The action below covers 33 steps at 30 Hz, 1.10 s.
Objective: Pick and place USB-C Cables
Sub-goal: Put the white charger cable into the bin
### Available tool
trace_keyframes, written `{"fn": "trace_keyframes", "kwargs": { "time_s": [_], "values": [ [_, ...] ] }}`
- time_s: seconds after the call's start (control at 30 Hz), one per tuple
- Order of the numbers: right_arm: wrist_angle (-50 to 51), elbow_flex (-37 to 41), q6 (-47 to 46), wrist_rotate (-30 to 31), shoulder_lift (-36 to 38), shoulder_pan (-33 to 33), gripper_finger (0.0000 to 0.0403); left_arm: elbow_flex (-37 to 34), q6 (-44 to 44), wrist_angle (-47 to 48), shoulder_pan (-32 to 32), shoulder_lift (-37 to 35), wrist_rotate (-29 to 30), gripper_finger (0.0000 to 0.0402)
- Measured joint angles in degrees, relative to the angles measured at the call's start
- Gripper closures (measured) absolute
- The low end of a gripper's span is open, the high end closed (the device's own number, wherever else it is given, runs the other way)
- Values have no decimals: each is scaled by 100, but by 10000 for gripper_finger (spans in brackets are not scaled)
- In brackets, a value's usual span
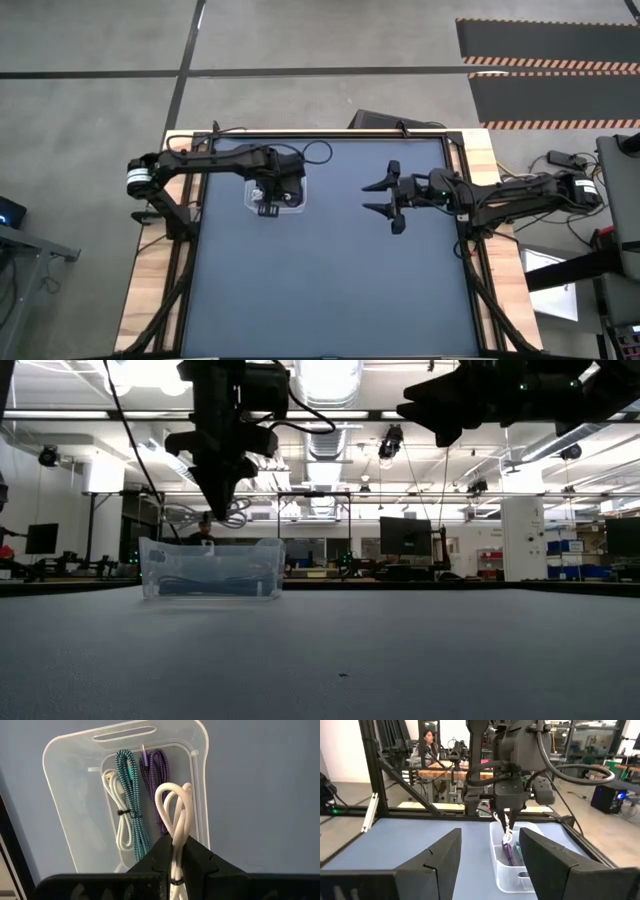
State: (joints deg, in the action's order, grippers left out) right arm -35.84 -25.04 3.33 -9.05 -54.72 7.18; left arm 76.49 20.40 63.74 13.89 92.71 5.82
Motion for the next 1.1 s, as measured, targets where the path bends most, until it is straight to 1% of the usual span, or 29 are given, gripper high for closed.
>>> {"fn": "trace_keyframes", "kwargs": {
  "time_s": [0.27, 0.83, 0.97, 1.1],
  "values": [
    [5, 340, 72, -156, 375, 9, 211, -1, -5, -19, 0, 0, 0, 393],
    [-19, 1331, -336, -171, 1911, 9, 211, -4, -46, -28, 0, 0, 0, 393],
    [-45, 1448, -378, -169, 2167, 9, 211, -4, -46, -30, 1, 0, 0, 393],
    [-46, 1473, -376, -169, 2275, 9, 211, -7, -46, -33, 31, 0, 5, 393]
  ]
}}
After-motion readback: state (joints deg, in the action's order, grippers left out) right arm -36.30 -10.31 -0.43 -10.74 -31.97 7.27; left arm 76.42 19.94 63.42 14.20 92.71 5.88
